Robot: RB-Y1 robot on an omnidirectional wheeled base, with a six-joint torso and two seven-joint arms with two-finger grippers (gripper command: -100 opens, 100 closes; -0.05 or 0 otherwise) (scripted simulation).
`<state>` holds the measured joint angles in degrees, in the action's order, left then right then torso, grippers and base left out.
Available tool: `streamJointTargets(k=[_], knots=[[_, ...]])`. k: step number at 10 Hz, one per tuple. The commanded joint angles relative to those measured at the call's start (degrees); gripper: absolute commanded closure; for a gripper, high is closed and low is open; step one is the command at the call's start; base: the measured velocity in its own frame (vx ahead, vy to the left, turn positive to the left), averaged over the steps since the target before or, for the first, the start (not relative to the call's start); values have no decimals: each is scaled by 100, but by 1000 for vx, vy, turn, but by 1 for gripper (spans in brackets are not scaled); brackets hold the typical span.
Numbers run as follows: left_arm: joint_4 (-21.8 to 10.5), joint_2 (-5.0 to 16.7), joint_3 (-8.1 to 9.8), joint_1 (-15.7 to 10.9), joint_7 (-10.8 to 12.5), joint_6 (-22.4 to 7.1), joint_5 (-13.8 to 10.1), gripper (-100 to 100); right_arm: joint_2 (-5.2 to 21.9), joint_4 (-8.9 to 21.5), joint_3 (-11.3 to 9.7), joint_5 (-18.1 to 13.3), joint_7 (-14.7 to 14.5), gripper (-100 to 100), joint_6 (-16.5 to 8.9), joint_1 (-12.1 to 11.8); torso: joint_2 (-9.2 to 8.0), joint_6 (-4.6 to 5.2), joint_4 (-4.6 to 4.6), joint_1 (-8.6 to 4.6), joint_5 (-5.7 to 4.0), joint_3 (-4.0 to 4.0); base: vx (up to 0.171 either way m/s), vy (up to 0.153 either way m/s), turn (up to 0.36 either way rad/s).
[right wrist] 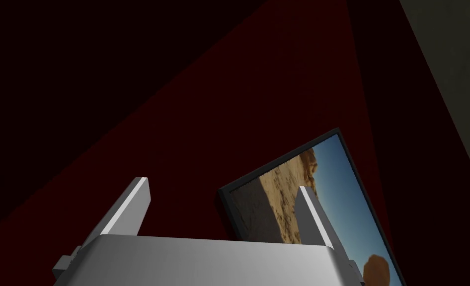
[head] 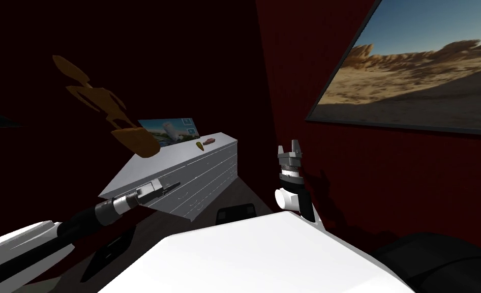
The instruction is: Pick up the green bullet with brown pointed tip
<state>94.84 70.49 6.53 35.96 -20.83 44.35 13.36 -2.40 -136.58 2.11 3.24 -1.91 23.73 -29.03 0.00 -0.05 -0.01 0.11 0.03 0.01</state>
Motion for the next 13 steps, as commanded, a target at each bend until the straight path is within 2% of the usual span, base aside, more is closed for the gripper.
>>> streamJointTargets(k=[1, 2, 4, 5, 7, 8, 10, 11, 13], knots=[[-22, 262, 37, 33, -11, 22, 5, -100, 0, 0, 0, 0, 0, 0, 0, 0, 0, 0, 0, 0, 0, 0, -5, 8, 21], [-243, 454, 106, 147, -181, 143, 135, -100, 0, 0, 0, 0, 0, 0, 0, 0, 1, 0, 0, -2, 0, 0, -4, 8, -194], [-243, 758, 106, 147, -181, 143, 135, -100, 0, 0, 0, 0, 0, 0, 0, 0, 2, 2, 1, 0, 1, -1, -5, 11, -76], [-459, 948, 176, 260, -350, 260, 265, -100, 0, 0, 0, 0, 0, 0, 0, 0, 3, -1, 0, -2, 0, -1, -3, 8, -180], [-459, 1254, 176, 260, -350, 260, 265, -100, 0, 0, 0, 0, 0, 0, 0, 0, 4, 1, 1, 0, 1, -2, -1, 12, -77], [-669, 1447, 249, 373, -518, 372, 395, -100, 0, 0, 0, 0, 0, 0, 0, 0, 4, -1, 1, -2, 1, -2, -1, 10, -236], [-669, 1749, 249, 373, -518, 372, 395, -100, 0, 0, 0, 0, 0, 0, 0, 0, 5, -1, 1, 0, 1, -3, -1, 13, -49], [-871, 1944, 323, 483, -684, 479, 523, -100, 0, 0, 0, 0, 0, 0, 0, -1, 4, -2, 1, -2, 1, -2, 3, 5, -240], [-871, 2241, 323, 483, -684, 479, 523, -100, 0, 0, 0, 0, 0, 0, 0, 0, 7, -1, 2, -1, 1, -4, 1, 13, -46]])
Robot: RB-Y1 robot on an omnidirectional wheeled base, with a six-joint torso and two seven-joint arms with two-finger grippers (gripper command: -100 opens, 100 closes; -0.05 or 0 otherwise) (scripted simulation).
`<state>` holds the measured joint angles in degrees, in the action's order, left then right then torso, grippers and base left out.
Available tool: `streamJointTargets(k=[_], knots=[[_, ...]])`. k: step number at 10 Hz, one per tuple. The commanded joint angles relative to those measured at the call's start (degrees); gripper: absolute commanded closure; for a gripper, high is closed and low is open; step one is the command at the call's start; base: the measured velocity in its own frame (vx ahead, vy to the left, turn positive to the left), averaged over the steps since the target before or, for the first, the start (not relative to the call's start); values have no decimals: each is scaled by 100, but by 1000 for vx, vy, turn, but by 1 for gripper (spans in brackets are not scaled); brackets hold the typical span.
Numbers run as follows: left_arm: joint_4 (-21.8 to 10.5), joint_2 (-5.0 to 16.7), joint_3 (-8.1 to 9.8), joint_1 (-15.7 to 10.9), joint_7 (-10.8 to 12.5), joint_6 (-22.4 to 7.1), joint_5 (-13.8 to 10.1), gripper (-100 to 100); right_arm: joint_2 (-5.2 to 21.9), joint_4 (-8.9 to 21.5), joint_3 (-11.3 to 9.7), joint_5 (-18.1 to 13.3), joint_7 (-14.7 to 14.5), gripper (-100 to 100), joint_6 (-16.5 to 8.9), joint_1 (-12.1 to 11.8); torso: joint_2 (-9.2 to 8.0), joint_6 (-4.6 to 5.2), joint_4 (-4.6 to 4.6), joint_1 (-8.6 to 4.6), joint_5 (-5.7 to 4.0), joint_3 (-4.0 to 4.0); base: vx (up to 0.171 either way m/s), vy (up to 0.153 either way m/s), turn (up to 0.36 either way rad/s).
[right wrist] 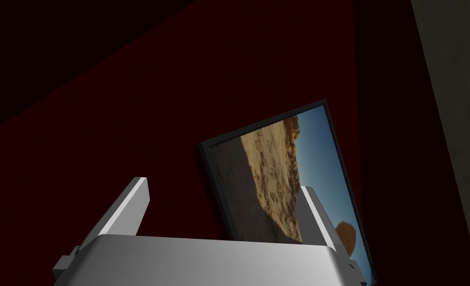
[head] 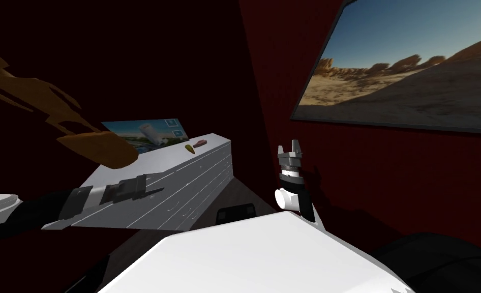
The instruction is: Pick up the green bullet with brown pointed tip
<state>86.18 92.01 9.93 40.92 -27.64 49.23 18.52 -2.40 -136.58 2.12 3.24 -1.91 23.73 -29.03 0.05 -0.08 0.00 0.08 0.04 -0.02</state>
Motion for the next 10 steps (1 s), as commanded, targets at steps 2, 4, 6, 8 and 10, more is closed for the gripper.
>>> streamJointTargets(k=[2, 4, 6, 8, 10], knots=[[-198, 453, 59, 94, -166, 91, 135, -100, 0, 0, -1, 0, 0, 0, 0, 1, 2, 7, 1, 0, -1, -2, 3, 12, -168], [-381, 779, 136, 198, -325, 183, 260, -100, 0, 0, 0, 0, 0, 0, 0, 0, 1, -1, 0, 0, 0, 0, 6, 12, -85], [-381, 1047, 136, 198, -325, 183, 260, -100, 0, 0, 0, 0, 0, 0, 0, 0, 5, 2, 1, 1, 0, -3, 6, 13, -64], [-555, 1423, 212, 301, -479, 267, 383, -100, 0, 0, -1, 0, 0, 0, 0, 1, 5, 7, 2, -1, -1, -3, 10, 16, -159], [-718, 1716, 288, 403, -627, 340, 504, -100, 0, 0, 0, 0, 0, 0, 0, 0, 3, -2, 1, -1, 1, -2, 11, 12, -69]])
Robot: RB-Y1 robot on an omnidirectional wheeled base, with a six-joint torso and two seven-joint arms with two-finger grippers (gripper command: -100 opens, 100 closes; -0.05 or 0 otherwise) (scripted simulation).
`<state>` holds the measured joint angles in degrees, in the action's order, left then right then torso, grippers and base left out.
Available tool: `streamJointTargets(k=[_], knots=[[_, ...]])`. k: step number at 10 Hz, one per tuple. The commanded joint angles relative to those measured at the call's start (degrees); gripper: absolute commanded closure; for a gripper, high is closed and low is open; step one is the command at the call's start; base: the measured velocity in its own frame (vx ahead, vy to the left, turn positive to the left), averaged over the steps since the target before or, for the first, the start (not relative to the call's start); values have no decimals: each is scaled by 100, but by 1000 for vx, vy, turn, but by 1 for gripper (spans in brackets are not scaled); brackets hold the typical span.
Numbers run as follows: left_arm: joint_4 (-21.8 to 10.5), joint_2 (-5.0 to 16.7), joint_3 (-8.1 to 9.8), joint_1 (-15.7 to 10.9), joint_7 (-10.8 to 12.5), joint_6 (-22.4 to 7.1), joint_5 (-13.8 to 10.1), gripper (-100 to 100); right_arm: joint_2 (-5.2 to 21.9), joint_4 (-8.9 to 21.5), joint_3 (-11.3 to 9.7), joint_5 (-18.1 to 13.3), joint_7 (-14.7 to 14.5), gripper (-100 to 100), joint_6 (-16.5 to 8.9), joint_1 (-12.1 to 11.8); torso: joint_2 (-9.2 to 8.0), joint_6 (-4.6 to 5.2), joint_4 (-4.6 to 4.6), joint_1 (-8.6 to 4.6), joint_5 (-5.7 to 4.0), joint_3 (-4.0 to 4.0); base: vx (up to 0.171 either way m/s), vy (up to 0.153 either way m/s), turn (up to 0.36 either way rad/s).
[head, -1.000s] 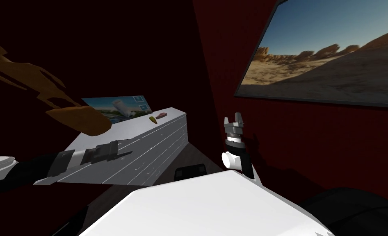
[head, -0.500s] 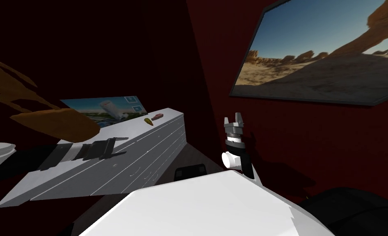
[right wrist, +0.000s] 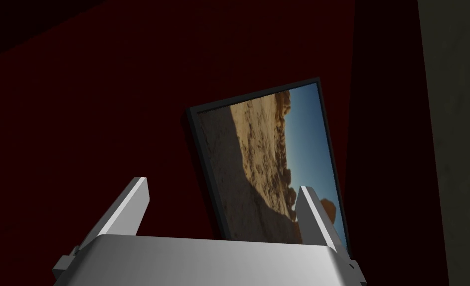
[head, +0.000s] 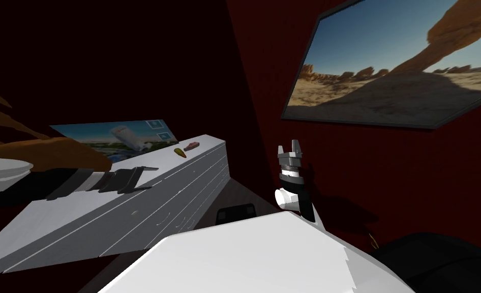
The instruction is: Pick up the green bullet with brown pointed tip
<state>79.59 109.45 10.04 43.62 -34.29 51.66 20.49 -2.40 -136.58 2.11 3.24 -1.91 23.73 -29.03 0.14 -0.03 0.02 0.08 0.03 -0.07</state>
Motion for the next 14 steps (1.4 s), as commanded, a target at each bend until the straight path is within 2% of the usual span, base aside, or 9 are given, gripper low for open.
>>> streamJointTargets(k=[1, 2, 3, 5, 6, 7, 8, 11, 14], knots=[[-59, 215, 277, 133, 37, 97, 286, -100, 0, 0, 0, 0, 0, 0, 0, 0, 0, 0, 0, 0, 0, 0, 18, 21, -124], [-59, 215, 277, 133, 37, 97, 307, -100, 0, 0, 0, 0, 0, 0, 0, -1, 0, -6, -1, 2, 2, 1, 8, 11, -1], [-214, 414, 350, 234, -105, 160, 424, -100, 0, 0, 0, 0, 0, 0, 0, -1, -4, -8, -2, 0, 2, 3, 17, 16, -153], [-214, 648, 350, 234, -105, 160, 424, -100, 0, 0, 0, 0, 0, 0, 0, -1, 0, -5, 0, 2, 2, 0, 15, 19, -63], [-358, 857, 418, 335, -240, 213, 537, -100, 0, 0, 1, 0, 0, 0, 0, -1, -2, -8, -1, 0, 2, 2, 24, 19, -183], [-358, 1026, 418, 335, -240, 213, 537, -100, 0, 0, 0, 0, 0, 0, 0, 0, 2, -1, 0, 1, 1, -1, 27, 31, -96], [-358, 1062, 418, 335, -240, 213, 537, -100, 0, 0, 1, 0, 0, 0, 0, -1, 4, -7, 0, 4, 2, -2, 13, 18, 20], [-610, 1666, 539, 540, -487, 292, 752, -100, 0, 0, 1, 0, 0, 0, 0, -1, 5, -7, 1, 5, 3, -3, 34, 36, -135], [-717, 2172, 589, 642, -598, 322, 851, -100, 0, 0, 1, 0, 0, 0, 0, -1, 10, -6, 2, 9, 4, -6, 36, 42, -89]])
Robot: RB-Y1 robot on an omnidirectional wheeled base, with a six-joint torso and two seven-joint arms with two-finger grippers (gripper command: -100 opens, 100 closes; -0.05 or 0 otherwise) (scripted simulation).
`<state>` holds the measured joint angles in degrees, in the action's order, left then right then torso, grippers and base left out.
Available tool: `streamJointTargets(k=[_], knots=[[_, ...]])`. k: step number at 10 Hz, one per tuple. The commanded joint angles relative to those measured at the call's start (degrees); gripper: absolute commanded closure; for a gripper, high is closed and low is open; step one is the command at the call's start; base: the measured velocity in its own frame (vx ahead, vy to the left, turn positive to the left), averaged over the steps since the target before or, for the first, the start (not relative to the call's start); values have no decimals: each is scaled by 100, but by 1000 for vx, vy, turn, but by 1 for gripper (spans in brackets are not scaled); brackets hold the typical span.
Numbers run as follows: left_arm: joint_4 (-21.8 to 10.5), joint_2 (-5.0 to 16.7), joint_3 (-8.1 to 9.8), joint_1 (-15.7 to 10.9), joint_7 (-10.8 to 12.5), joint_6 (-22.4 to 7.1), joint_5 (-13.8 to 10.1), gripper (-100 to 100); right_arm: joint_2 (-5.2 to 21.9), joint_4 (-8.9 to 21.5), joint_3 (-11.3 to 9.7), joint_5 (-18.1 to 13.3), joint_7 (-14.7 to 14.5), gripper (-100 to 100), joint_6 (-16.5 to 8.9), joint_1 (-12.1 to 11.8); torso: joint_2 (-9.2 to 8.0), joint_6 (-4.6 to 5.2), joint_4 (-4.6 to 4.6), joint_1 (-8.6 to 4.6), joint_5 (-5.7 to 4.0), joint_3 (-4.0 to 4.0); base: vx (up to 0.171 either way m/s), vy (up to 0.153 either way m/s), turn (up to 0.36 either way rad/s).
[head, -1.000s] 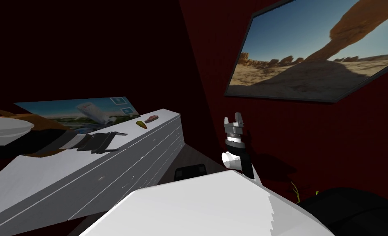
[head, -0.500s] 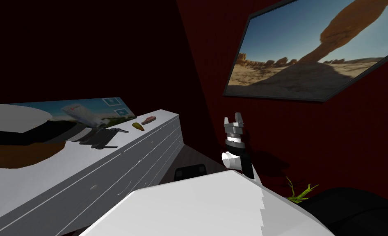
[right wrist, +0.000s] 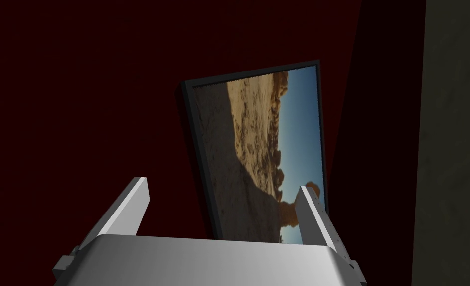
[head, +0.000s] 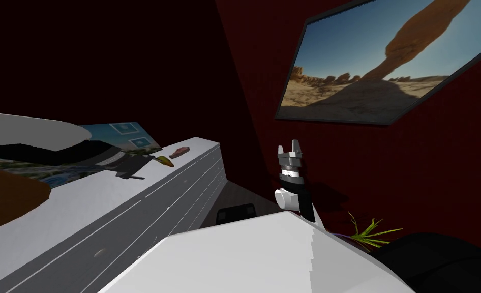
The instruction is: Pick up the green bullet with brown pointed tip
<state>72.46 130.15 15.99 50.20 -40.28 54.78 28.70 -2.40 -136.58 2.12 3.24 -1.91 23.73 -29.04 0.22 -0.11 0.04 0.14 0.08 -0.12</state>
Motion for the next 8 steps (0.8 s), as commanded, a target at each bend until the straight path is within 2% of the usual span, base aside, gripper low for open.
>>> streamJointTargets(k=[1, 4, 5, 6, 8], knots=[[-97, 286, 38, 85, -100, 34, 123, -100, 0, 0, 0, 0, 0, 0, 0, 0, 0, 0, 0, 0, 0, 0, 30, 44, -129], [-175, 723, 75, 186, -192, 54, 210, -100, 0, 0, 0, 0, 0, 0, 0, 0, -5, 0, -1, 4, 1, 3, 23, 44, -70], [-238, 934, 101, 289, -275, 72, 291, -100, 0, 0, 0, 0, 0, 0, 0, 0, -5, -1, -2, -1, 1, 3, 21, 38, -100], [-238, 991, 101, 289, -275, 72, 291, -100, 0, 0, 0, 0, 0, 0, 0, 0, -6, 0, -1, -1, 0, 3, 15, 39, -48], [-317, 1381, 119, 502, -409, 99, 431, -100, 0, 0, 0, 0, 0, 0, 0, 0, -8, -2, -2, 0, 1, 5, 18, 49, -69]])
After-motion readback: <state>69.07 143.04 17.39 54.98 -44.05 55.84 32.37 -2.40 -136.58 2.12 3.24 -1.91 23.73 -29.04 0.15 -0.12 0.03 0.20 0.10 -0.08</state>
